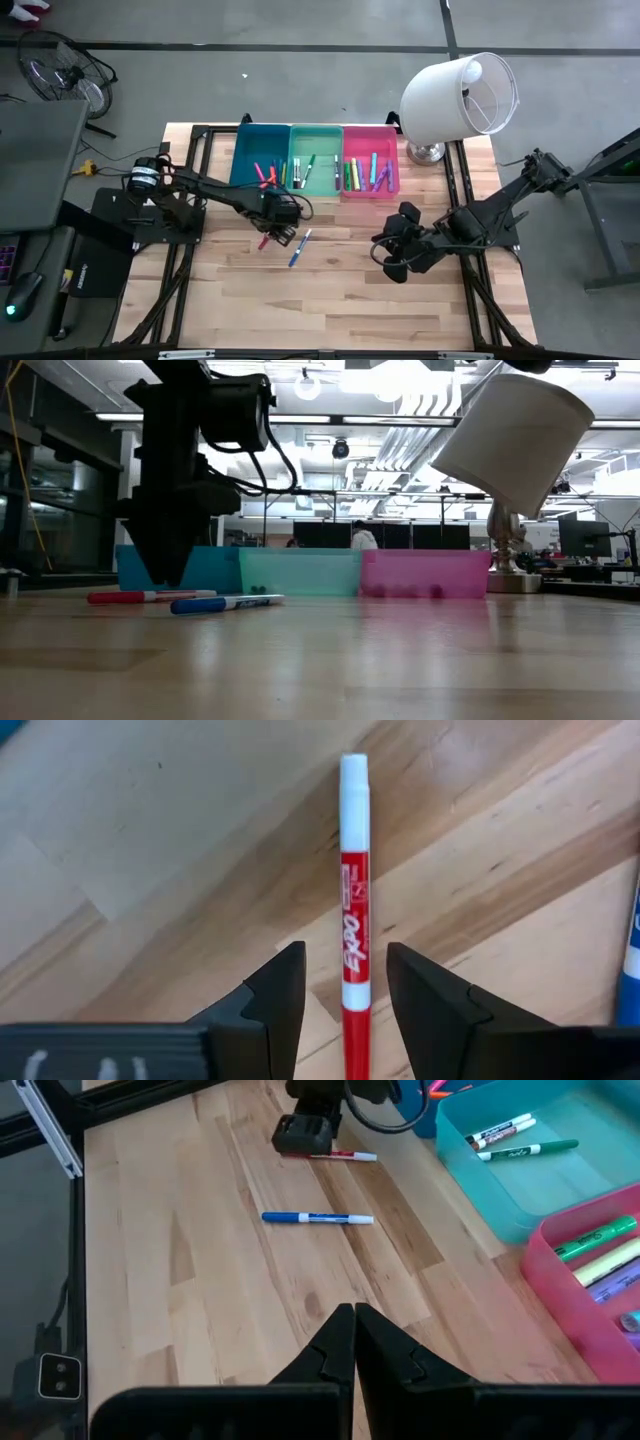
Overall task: Pick & Place Markers
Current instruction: Put the red marker pen into the green bin
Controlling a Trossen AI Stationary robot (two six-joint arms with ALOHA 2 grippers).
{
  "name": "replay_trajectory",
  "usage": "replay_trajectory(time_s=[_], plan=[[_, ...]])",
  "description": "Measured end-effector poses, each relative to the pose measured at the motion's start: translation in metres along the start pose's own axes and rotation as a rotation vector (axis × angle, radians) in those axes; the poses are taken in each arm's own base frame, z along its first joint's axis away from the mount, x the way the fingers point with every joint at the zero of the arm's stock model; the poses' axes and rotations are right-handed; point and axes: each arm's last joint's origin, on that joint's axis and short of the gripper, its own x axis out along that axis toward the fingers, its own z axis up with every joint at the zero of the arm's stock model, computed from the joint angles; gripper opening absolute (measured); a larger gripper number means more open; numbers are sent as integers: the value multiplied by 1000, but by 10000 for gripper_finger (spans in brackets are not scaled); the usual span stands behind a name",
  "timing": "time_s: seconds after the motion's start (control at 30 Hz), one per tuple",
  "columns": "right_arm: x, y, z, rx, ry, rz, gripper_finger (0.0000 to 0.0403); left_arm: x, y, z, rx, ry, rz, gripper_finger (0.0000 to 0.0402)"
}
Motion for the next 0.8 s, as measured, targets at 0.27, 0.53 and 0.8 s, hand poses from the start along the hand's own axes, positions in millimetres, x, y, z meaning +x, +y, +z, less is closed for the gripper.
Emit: replay_trajectory(time_s=[0.27, 0.53, 0.8], plan=[[0, 0, 0, -1, -1, -1, 0, 15, -3, 1, 32, 22, 29, 140], [0, 0, 0, -3, 1, -6, 0, 32, -8, 1, 54, 63, 58, 140], [0, -1, 0, -3, 6, -3, 0, 36, -9, 1, 60, 76, 52, 140]])
